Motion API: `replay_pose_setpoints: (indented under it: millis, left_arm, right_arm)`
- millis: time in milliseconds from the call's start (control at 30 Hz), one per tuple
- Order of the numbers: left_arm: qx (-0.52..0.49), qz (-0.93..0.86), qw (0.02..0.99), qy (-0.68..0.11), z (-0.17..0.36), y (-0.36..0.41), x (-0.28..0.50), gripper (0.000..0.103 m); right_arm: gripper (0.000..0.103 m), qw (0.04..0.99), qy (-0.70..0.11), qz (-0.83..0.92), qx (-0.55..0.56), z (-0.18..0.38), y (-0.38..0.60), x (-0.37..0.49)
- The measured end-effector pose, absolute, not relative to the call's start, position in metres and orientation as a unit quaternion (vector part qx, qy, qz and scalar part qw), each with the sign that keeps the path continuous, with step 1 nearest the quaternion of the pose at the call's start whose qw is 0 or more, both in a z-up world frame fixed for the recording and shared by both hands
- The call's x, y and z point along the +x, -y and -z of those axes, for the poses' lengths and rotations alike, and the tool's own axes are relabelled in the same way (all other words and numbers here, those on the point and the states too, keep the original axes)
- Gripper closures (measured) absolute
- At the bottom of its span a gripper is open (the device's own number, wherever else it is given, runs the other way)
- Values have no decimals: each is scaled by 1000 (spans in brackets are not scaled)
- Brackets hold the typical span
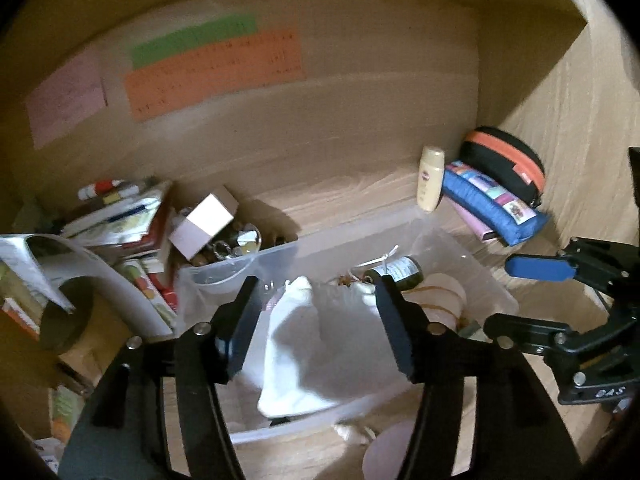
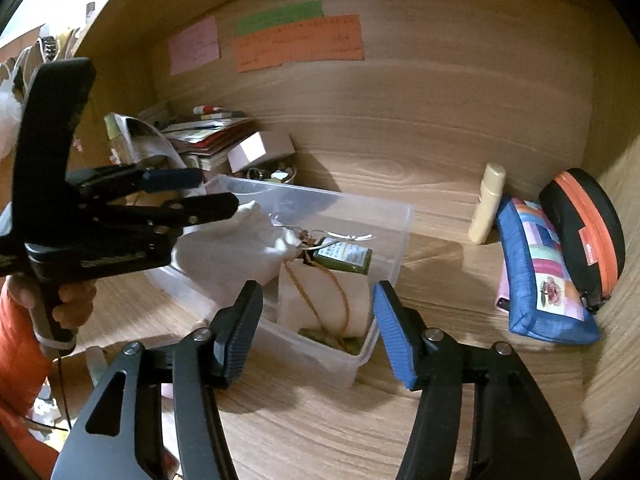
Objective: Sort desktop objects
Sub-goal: 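Lower the cloth bag into the bin and open the left tool while the right carries the cube over it, then release the white cube into the bin with the right tool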
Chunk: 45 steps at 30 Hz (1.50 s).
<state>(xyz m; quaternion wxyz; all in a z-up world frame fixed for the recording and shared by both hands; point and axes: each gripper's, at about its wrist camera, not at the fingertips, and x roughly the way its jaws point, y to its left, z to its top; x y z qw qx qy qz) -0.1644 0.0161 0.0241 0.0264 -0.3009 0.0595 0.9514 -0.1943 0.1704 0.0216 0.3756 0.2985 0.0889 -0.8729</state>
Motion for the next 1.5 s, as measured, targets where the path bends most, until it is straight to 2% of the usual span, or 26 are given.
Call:
replay_pose_setpoints:
  millis: [133, 333, 833, 1167, 1500]
  left_arm:
    - [-291, -955, 18, -57, -30, -8, -146, 41]
    - [-282, -958, 0, -45, -37, 6, -119, 40]
    - [-280, -960, -20, -20, -28, 43, -66, 28]
    - [-339, -940, -27, -12, 18, 60, -33, 28]
    - [-387, -921, -21, 37, 50, 78, -4, 28]
  right_arm:
    - [29, 377, -86, 876, 290, -28, -171, -184]
    - [24, 384, -83, 870, 298, -32, -165, -169]
    - [20, 387, -77, 852, 344, -16, -149, -134]
    - [20, 408, -94, 818, 394, 21, -120, -122]
    - [19, 408, -104, 802, 423, 45, -94, -135]
